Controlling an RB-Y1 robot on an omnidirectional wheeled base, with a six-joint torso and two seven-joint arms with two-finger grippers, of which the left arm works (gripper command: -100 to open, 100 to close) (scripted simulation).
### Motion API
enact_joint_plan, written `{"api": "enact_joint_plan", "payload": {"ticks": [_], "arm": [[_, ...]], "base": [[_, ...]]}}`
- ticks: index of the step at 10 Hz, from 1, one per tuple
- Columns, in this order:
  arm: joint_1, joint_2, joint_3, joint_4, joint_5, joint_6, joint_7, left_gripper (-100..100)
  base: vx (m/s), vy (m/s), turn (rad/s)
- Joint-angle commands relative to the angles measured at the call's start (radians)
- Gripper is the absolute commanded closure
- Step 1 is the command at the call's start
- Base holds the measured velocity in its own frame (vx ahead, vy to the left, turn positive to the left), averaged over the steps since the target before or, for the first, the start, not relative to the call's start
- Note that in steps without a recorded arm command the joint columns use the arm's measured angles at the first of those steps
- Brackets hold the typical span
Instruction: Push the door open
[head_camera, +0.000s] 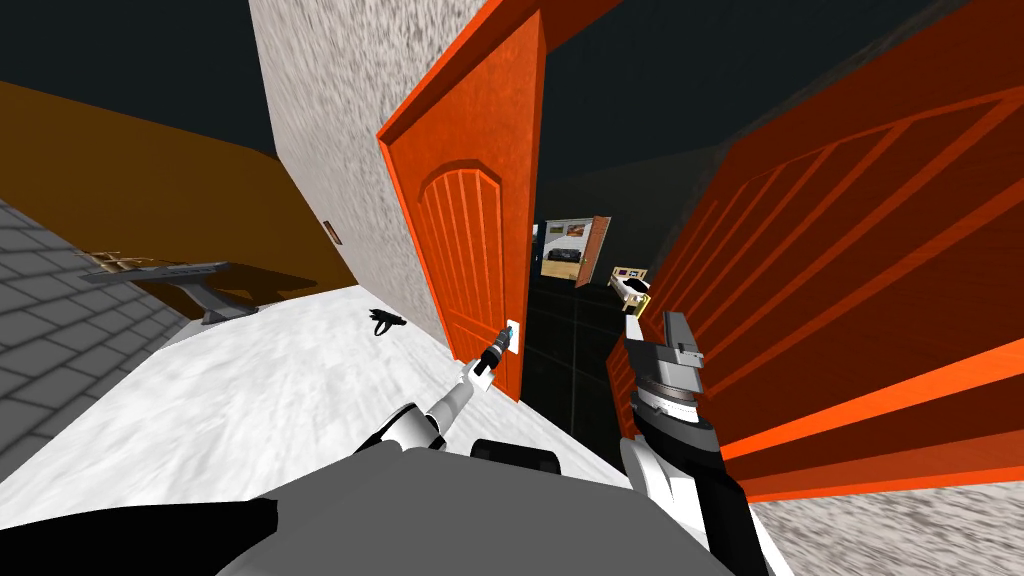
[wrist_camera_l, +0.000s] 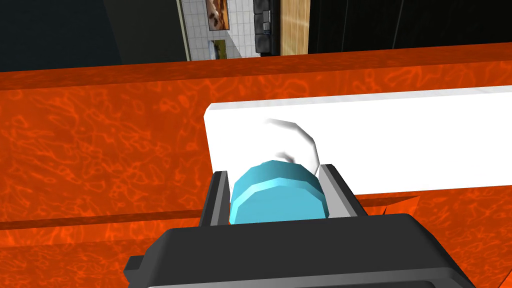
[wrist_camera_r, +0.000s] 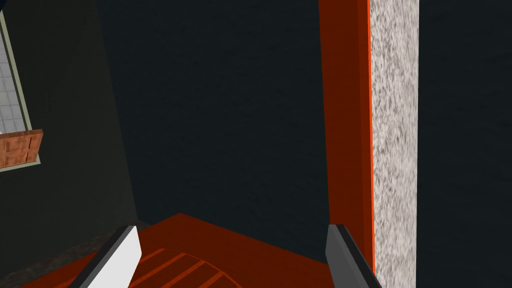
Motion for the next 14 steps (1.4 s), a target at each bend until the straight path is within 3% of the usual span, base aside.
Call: {"api": "enact_joint_plan", "payload": {"ticks": [1, 10, 14], "arm": [[0.005, 0.0, -0.001, 0.002, 0.0, 0.0, 0.001, 100], [0.007, 0.021, 0.068, 0.005, 0.008, 0.003, -0.018, 100], [0.012, 0.035, 0.122, 0.008, 0.015, 0.006, -0.032, 100]], "base": [[0.0, 0.0, 0.0], [0.133, -0.113, 0.034], [0.154, -0.138, 0.053]]}}
